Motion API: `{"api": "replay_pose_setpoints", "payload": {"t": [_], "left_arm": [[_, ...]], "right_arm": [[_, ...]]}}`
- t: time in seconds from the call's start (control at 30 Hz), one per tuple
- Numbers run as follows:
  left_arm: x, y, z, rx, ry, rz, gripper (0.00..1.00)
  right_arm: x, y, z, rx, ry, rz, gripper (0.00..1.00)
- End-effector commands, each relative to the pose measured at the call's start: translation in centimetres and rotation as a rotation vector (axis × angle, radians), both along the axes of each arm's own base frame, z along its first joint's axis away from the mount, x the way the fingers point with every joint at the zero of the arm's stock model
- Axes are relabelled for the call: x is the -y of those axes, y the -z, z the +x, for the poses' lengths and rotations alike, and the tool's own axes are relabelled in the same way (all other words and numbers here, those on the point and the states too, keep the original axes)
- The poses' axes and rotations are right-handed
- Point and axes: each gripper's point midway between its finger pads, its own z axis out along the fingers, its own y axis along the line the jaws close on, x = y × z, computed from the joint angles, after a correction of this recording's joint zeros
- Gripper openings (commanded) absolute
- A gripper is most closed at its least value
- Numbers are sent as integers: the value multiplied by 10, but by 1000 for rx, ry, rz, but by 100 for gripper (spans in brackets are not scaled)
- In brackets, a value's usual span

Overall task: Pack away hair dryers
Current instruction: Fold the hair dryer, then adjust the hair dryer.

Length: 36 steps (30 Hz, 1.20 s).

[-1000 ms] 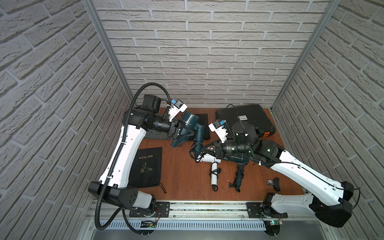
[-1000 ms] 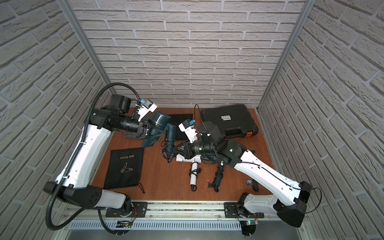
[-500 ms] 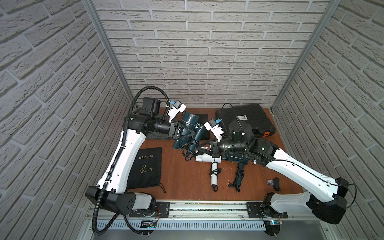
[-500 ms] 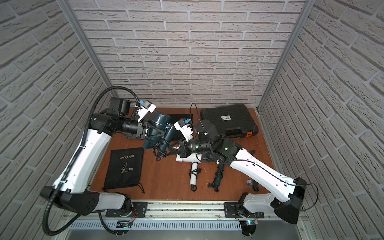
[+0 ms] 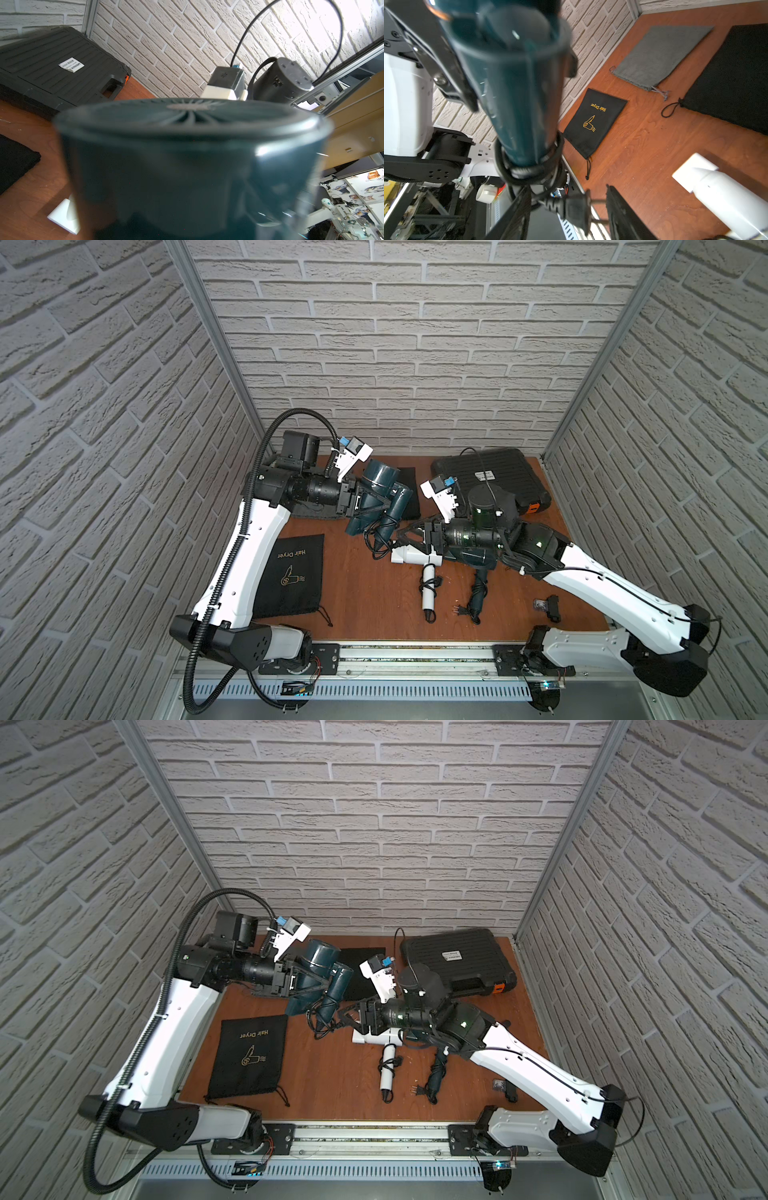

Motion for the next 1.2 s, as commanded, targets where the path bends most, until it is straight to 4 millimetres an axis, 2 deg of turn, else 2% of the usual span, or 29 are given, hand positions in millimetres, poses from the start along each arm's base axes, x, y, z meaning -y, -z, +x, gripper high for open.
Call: {"api": "replay_pose_setpoints", "payload": {"t": [0.0, 0.1, 0.23, 0.33, 0.6, 0.73, 1.17], "left_arm": [[-1, -22, 0, 34, 13, -53, 0], [0, -23, 8, 4, 0, -69, 0], [0, -21, 16, -33, -16, -81, 0], [0, -21, 18, -36, -21, -80, 0], [-1, -22, 18, -37, -24, -85, 0], [-1, -24, 18, -42, -22, -94, 0], [-2, -25, 17, -51, -21, -109, 0]], "right_arm": [[17, -17, 0, 48, 72, 76, 65], [21, -38, -3, 96, 77, 170, 74], [20, -63, -1, 144, 82, 242, 75], [15, -72, 4, 162, 86, 252, 74], [-14, -81, 19, 162, 40, 301, 71], [-28, -77, 24, 140, 10, 300, 68], [-39, -72, 37, 129, 29, 339, 61]]}}
